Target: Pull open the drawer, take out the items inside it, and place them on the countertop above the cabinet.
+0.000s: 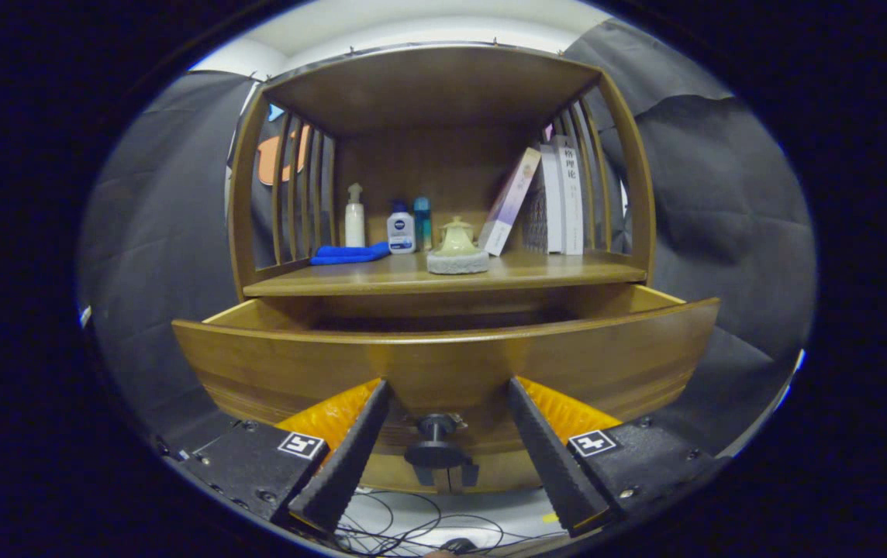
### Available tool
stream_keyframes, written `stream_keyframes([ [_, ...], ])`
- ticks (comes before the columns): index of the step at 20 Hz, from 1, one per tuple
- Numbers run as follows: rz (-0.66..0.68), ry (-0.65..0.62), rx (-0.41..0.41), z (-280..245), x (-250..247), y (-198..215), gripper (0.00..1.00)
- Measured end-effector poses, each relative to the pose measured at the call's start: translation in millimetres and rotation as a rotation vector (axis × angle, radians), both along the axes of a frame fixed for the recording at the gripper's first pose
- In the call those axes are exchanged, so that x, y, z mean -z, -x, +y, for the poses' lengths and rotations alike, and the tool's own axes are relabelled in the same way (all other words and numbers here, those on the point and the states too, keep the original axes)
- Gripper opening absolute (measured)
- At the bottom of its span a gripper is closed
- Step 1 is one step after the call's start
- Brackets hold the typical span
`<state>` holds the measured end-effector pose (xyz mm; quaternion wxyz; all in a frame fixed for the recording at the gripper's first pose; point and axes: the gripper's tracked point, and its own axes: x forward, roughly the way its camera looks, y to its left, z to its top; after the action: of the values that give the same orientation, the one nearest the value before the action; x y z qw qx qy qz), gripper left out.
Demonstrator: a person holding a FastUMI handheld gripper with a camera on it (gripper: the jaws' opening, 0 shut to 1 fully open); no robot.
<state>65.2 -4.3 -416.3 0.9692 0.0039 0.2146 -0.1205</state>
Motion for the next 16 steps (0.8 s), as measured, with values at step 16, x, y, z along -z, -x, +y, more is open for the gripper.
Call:
stream_keyframes([
  [16,0.067,-0.020,0.001,-20.6,15.6,-92.7,1.00],
])
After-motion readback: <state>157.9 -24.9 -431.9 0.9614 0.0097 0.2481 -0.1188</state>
